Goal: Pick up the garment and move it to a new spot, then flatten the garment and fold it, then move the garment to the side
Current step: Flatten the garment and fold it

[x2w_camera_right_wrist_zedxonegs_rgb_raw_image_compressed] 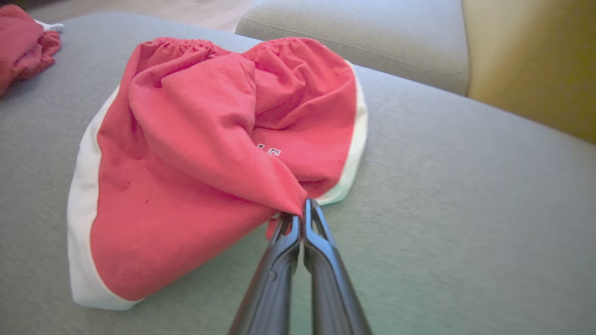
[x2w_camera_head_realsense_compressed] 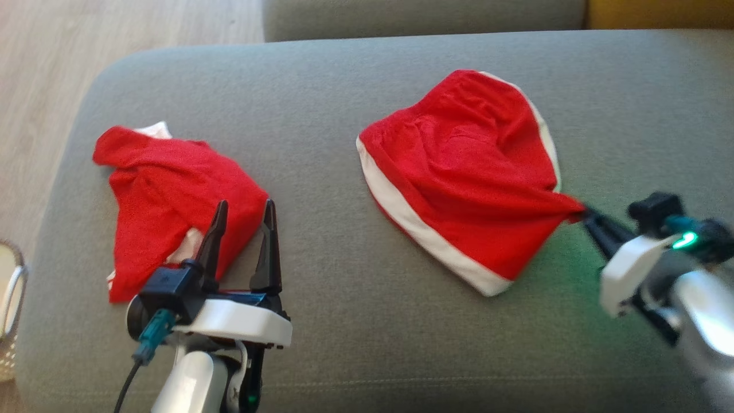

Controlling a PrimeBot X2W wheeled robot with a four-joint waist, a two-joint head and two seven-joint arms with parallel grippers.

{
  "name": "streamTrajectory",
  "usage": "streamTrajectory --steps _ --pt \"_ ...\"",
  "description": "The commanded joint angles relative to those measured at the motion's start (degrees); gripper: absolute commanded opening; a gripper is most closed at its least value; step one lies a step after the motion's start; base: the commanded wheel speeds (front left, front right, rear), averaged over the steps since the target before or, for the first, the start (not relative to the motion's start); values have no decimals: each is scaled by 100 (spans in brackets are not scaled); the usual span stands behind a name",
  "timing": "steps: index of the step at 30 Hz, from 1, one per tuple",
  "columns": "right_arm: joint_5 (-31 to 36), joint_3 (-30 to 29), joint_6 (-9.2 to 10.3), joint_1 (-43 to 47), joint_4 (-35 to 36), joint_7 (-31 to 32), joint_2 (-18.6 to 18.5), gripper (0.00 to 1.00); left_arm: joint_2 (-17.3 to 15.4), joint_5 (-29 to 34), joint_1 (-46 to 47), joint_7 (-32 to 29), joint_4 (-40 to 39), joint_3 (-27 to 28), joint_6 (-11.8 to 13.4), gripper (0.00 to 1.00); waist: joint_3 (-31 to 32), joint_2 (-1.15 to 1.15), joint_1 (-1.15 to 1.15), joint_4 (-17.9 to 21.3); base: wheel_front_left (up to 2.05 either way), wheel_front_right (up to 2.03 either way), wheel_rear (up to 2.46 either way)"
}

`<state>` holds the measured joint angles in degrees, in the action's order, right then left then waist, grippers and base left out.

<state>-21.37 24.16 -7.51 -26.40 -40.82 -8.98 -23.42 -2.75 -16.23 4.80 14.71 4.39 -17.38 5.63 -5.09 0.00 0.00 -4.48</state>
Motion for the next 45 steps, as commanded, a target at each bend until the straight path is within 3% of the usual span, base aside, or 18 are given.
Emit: streamTrajectory --steps 1,5,9,10,11,12,22,28,36,38,45 --pt "206 -106 2 -63 321 163 -324 0 -13 -45 124 29 -182 192 41 100 73 0 0 121 0 0 0" --pt "600 -579 2 -29 615 509 -656 0 -13 -54 122 29 -167 148 25 100 72 0 0 190 0 0 0" --pt "747 -1131 2 48 819 718 -553 0 -13 -49 157 29 -160 126 29 100 30 0 0 219 0 0 0" --pt "835 -1197 2 70 850 740 -520 92 -13 -49 167 29 -155 118 27 100 16 0 0 223 0 0 0" --pt "835 -1197 2 70 850 740 -520 92 -13 -49 167 29 -155 118 27 100 16 0 0 223 0 0 0" --pt "903 -1289 2 86 855 766 -462 100 -13 -46 174 29 -144 106 18 100 1 0 0 228 0 0 0" --pt "1831 -2384 2 210 969 627 484 100 -13 45 223 29 -92 123 -42 100 -108 0 0 537 0 0 0" --pt "1866 -2775 2 464 1532 423 1096 100 -13 93 305 29 -73 150 -91 100 -191 0 0 917 0 0 0" --pt "1088 -2589 2 1150 2642 -3 1897 100 -13 213 528 29 210 164 -162 100 -385 0 0 1547 0 0 0" --pt "797 -2392 2 1412 2796 -62 2001 100 -17 396 653 29 891 225 -77 100 -481 0 0 1807 0 0 0" --pt "638 -2172 2 1485 2886 -224 2048 100 -207 623 1343 29 2187 341 -168 100 -703 0 0 2291 0 0 0"
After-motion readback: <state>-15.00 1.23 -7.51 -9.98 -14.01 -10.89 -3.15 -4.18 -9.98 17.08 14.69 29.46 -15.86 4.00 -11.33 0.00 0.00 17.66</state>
